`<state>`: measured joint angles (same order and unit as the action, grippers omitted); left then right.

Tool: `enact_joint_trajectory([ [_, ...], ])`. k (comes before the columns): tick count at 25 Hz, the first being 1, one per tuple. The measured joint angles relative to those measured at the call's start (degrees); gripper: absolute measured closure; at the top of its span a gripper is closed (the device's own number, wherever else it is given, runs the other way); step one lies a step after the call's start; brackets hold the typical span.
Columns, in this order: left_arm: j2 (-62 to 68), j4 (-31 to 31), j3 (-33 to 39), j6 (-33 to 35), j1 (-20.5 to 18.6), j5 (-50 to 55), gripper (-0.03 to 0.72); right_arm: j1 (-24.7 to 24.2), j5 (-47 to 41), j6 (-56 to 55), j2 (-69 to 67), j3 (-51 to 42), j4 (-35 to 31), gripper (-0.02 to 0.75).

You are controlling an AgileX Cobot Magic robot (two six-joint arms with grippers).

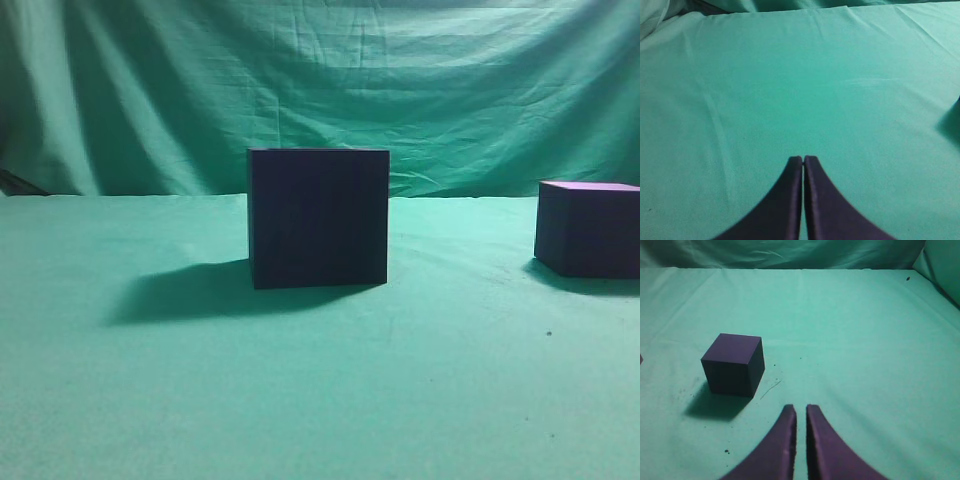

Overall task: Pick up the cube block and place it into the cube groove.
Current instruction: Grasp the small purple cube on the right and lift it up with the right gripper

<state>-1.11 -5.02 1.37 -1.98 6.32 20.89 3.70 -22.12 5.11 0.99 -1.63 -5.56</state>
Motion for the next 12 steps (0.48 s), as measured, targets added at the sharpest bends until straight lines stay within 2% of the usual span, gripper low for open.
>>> enact_joint_trajectory([
  [12, 0.0, 0.0, 0.0, 0.0, 0.0, 0.0, 0.688, 0.0, 0.0, 0.0, 0.0, 0.0, 0.0, 0.69],
])
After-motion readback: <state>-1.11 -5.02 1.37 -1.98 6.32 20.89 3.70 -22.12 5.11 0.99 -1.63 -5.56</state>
